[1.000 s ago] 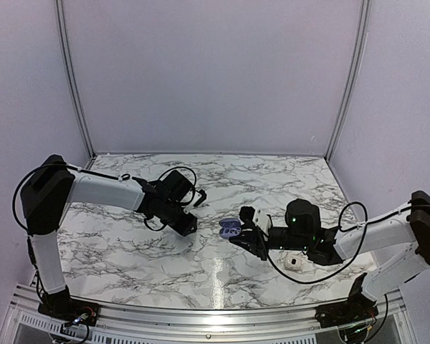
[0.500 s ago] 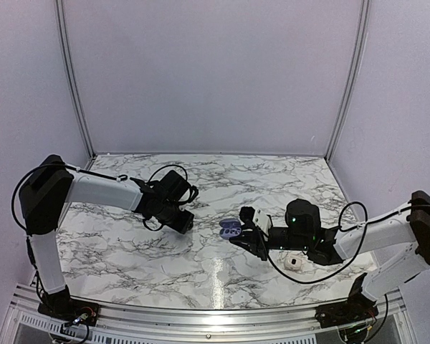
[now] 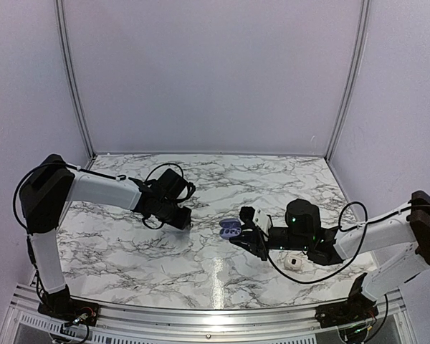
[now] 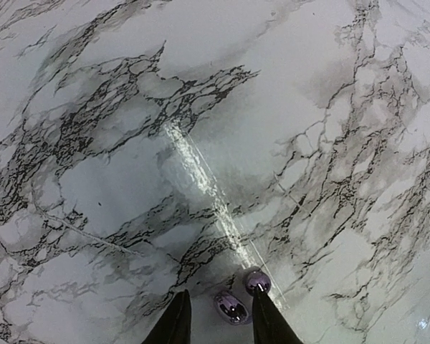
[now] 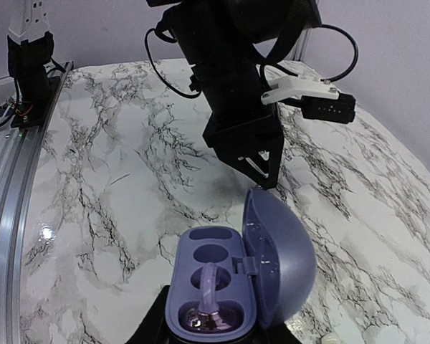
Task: Insert the wireless bluetooth earbuds into the charging case
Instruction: Pick up the left earbud from the center of the board, then insert the left earbud into the left side groove of the charging case.
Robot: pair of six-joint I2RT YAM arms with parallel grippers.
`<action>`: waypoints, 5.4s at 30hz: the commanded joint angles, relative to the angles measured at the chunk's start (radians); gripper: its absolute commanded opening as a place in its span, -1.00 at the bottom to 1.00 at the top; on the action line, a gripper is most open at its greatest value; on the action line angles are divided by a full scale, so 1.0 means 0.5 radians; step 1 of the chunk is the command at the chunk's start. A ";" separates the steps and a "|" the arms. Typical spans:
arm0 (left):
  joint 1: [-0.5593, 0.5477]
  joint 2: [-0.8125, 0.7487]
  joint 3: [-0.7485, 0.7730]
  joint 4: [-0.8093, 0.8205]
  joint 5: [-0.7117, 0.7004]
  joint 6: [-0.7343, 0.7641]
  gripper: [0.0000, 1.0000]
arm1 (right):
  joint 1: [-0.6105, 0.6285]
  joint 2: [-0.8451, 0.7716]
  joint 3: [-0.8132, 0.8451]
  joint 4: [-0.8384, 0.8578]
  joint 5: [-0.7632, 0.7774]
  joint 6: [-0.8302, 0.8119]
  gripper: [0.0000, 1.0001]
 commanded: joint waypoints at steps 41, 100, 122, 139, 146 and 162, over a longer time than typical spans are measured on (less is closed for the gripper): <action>-0.219 -0.847 -0.365 0.064 0.439 0.073 -0.76 | 0.226 0.192 -0.036 0.540 0.467 -0.475 -1.00; -0.466 -0.529 -0.069 0.034 0.532 -0.097 -0.66 | 0.310 0.352 0.020 0.780 0.517 -0.323 -1.00; -0.463 -0.448 0.049 -0.035 0.439 -0.376 -0.74 | 0.328 0.529 -0.024 1.167 0.593 -0.225 -1.00; -0.463 -0.411 0.083 -0.152 0.387 -0.390 -0.73 | 0.329 0.592 -0.051 1.333 0.646 -0.180 -1.00; -0.463 -0.430 0.070 -0.180 0.370 -0.400 -0.73 | 0.329 0.613 -0.068 1.410 0.647 -0.145 -1.00; -0.472 -0.412 0.104 -0.218 0.368 -0.407 -0.54 | 0.329 0.635 -0.057 1.460 0.678 -0.095 -1.00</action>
